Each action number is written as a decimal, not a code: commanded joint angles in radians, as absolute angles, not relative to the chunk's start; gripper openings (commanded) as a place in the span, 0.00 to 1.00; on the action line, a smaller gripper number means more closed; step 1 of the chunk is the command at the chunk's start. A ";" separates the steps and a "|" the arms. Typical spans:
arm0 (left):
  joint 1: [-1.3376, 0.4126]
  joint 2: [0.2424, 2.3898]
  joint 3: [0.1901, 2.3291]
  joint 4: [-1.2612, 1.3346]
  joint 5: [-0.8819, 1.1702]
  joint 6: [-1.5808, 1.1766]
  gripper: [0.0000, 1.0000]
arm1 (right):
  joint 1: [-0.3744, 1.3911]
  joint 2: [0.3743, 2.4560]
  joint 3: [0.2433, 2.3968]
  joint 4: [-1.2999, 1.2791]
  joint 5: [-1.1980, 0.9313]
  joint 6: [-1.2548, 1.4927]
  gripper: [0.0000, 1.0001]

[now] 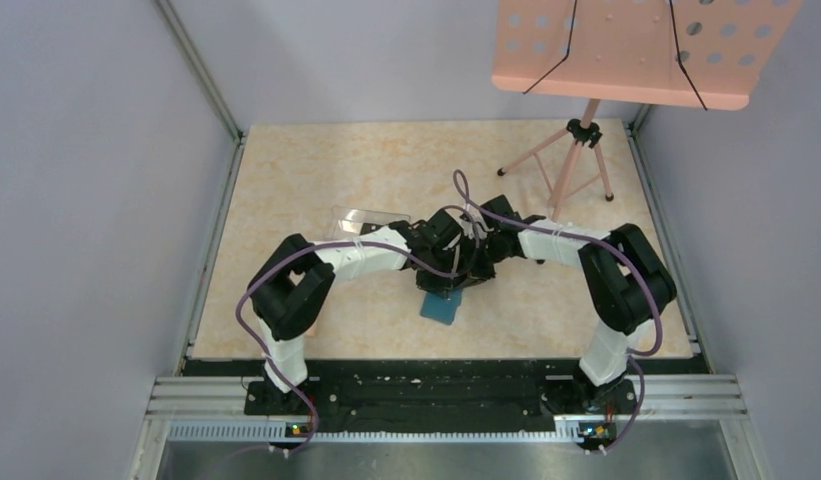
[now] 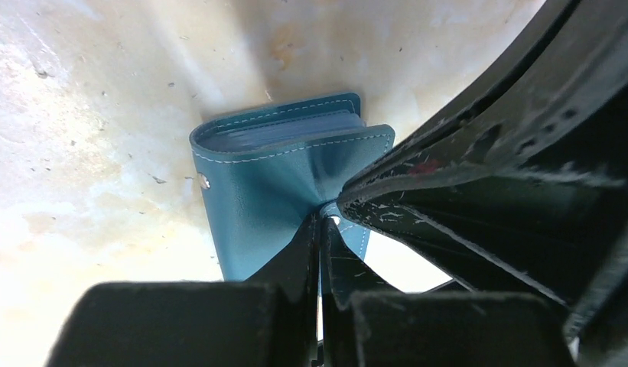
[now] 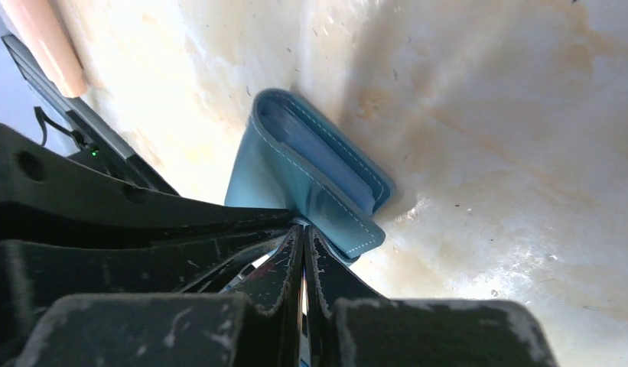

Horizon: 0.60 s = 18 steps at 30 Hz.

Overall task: Put the credit cards into the card holder
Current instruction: Close the card holder at the center of the board.

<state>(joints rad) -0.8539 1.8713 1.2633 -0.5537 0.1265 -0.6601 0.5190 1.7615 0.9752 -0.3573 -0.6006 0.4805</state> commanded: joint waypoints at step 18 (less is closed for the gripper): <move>-0.868 1.777 1.259 -0.610 0.100 -0.671 0.00 | 0.512 1.775 0.969 -0.349 -0.581 0.461 0.00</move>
